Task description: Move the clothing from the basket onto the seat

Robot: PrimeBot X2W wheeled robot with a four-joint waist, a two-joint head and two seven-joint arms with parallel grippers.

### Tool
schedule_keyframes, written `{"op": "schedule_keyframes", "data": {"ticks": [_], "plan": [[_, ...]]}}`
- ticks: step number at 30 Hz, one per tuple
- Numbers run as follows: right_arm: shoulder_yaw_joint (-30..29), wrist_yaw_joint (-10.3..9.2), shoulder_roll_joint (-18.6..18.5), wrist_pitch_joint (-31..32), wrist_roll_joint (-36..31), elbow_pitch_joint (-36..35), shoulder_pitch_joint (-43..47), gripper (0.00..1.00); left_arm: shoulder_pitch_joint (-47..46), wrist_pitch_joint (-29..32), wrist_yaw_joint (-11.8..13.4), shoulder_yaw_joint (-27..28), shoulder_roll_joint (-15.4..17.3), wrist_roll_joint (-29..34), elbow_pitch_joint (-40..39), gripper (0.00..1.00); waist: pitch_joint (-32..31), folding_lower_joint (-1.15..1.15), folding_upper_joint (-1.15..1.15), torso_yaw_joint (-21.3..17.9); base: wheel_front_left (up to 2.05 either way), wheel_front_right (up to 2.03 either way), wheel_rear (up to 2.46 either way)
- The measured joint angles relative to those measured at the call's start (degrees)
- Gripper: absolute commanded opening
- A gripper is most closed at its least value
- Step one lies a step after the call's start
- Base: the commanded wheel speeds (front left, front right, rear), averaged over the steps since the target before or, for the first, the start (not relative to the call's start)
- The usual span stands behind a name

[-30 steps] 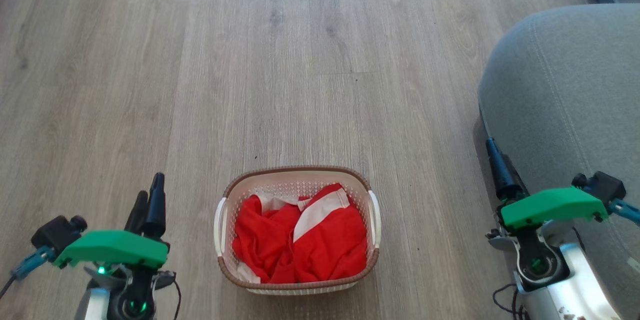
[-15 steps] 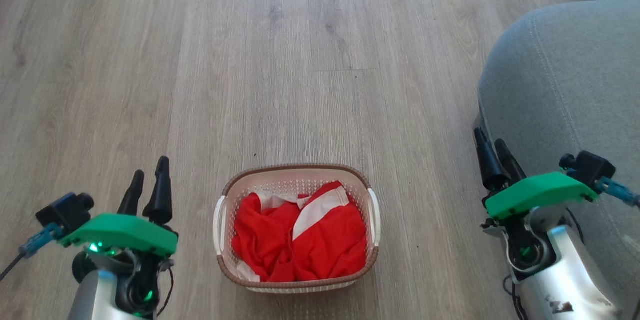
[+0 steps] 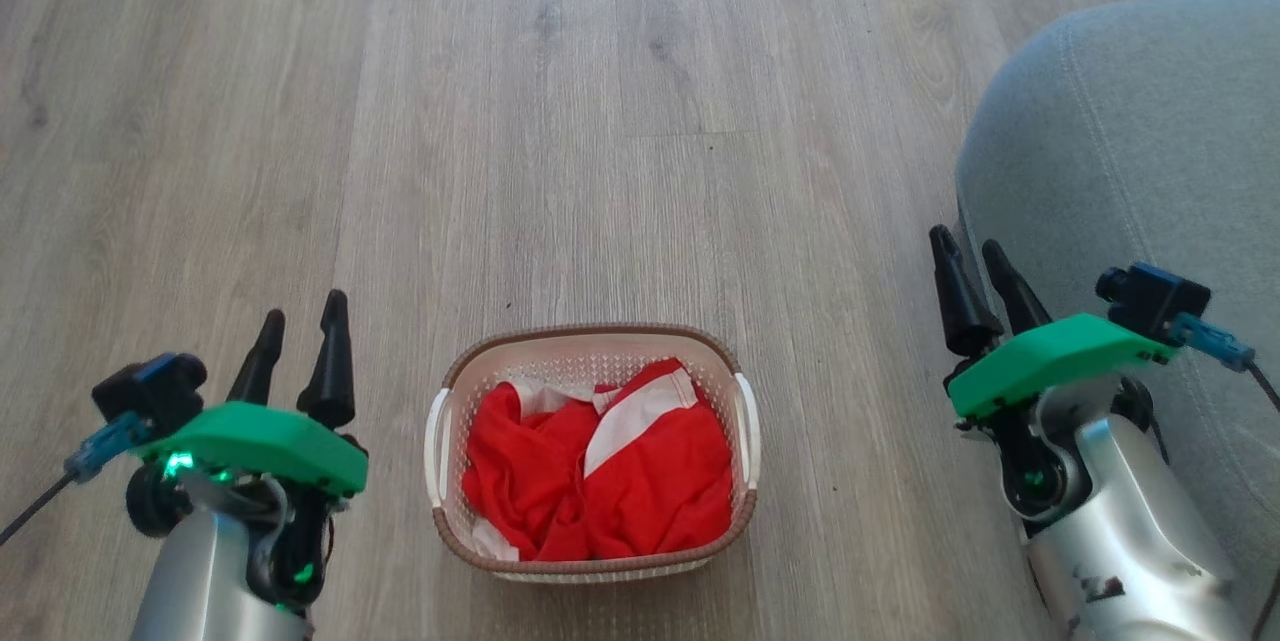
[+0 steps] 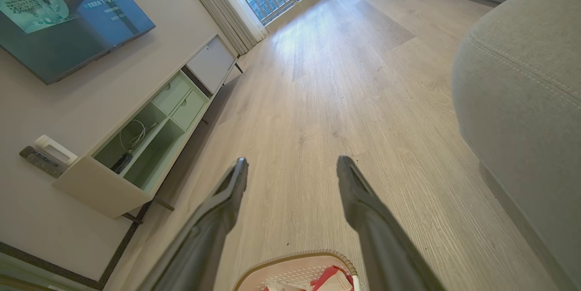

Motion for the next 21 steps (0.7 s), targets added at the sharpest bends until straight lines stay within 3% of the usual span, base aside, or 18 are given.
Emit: {"op": "schedule_keyframes", "data": {"ticks": [21], "plan": [[4.1,0.01,-1.2,-3.6,-13.5,3.0,-4.8,1.00,-4.1,-3.5,1.0,0.0,-0.1,14.6,2.7,1.00,0.1,0.00,0.00,0.1,0.00,0.00,0.00]]}}
